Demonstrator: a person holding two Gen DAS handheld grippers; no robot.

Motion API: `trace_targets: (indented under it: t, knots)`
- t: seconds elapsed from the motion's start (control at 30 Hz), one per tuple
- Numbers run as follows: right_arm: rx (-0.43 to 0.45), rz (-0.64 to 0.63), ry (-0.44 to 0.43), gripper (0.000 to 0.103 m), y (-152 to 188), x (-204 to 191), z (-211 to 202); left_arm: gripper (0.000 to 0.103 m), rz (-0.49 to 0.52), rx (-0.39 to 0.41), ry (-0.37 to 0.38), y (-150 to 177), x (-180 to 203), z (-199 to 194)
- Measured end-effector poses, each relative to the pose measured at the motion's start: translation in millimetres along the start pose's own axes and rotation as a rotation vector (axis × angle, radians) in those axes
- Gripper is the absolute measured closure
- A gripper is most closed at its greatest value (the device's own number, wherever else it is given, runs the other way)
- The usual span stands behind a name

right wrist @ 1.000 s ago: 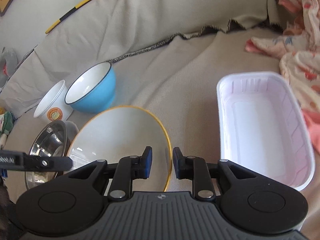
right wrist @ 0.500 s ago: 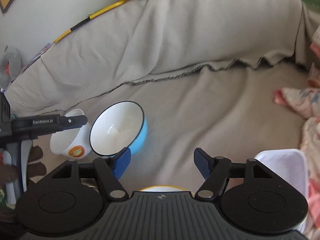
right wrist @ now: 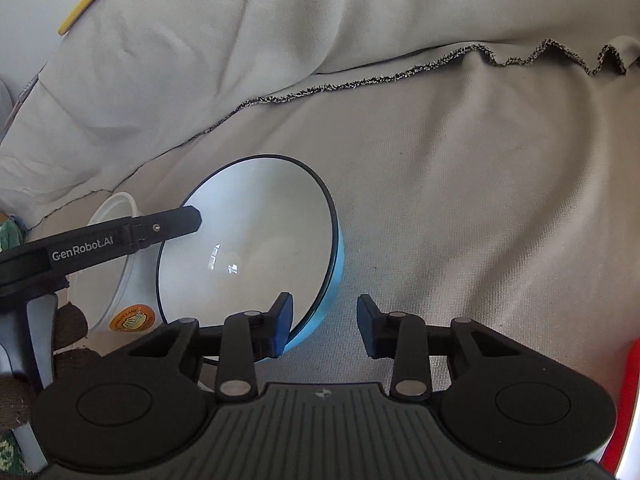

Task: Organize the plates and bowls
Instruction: 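Grasp the blue bowl's rim with both tools and lift it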

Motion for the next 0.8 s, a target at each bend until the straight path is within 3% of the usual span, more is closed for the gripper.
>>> trace_targets:
  t: [0.07,0.13,0.4,0.6,0.73,0.8]
  knots:
    - [-0.005,-0.004,-0.004,0.070,-1,0,3,0.025,-0.070,-0.052,0.098,-1,-4,-4]
    - [-0.009,-0.004,0.004,0.070,0,1,4,0.023,-0.113,-0.080,0.161,-3,-8,-8]
    - [-0.014,0.014,-0.009,0.077,3,1,9,0.022,0.039,-0.004,0.036,4,14,-1]
    - [-0.018,0.021,0.021,0.078,3,8,-4,0.021,-0.035,-0.089,0.125,6,15,-5]
    - [-0.012,0.045,0.064,0.078,7,30,-18,0.021,0.018,-0.159,0.174,19,33,3]
    - [-0.012,0.058,0.065,0.078,11,40,-19,0.022,0.068,-0.142,0.160,26,42,9]
Point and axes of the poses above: each gripper's, at about its wrist camera, not at the fingertips, and z roughly the way its jaws point, x to its right, y to its underside, the point moved 4 cm from there along z, roughly the way its jaws point, and after that the axes turned 12 degrees about -z, right-handed, at the moved point
